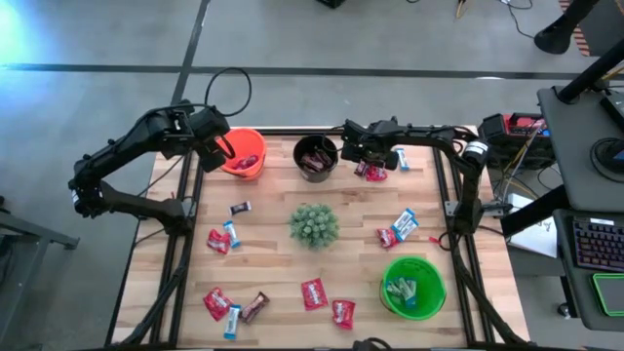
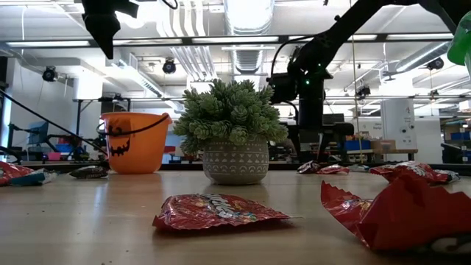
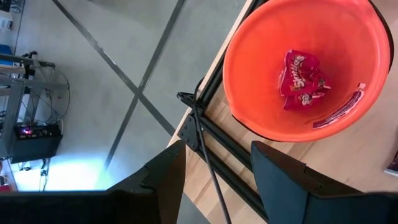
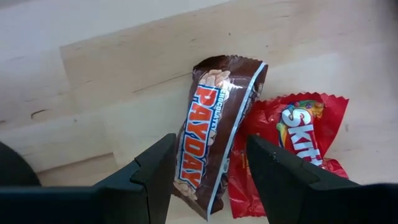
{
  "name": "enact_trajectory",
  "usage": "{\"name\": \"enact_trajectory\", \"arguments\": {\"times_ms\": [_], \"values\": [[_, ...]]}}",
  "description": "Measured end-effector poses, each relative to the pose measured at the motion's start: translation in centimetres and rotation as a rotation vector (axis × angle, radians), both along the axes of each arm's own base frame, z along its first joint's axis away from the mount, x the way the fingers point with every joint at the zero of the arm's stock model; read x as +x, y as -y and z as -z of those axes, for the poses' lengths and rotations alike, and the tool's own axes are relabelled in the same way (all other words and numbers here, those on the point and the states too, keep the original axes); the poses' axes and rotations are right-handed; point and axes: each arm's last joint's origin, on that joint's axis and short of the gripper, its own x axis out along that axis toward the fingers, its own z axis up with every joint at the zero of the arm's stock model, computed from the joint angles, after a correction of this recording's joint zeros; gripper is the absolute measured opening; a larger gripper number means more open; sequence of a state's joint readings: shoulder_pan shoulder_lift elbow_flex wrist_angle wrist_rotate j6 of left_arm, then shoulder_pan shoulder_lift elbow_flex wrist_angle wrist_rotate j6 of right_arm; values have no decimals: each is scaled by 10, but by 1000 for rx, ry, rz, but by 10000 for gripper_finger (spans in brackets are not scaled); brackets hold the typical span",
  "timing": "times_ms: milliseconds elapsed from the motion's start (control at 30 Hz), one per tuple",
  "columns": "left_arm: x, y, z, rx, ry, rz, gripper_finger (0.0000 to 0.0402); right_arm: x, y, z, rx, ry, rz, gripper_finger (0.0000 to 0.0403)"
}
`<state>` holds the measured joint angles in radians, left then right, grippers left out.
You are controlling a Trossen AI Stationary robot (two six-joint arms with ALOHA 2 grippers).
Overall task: Sort candy
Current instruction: Put the brown chocolate into the black bucket
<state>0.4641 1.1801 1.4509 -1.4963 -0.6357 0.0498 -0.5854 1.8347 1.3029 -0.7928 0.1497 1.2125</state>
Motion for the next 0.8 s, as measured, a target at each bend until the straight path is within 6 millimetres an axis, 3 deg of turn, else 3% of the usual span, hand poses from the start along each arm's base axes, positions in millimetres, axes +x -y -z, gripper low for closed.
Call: {"name": "enact_trajectory", "arguments": {"times_ms": [800], "values": [[0,0,0,0,-1,1,164,-1,3,10,-18,52,-3,172]]}}
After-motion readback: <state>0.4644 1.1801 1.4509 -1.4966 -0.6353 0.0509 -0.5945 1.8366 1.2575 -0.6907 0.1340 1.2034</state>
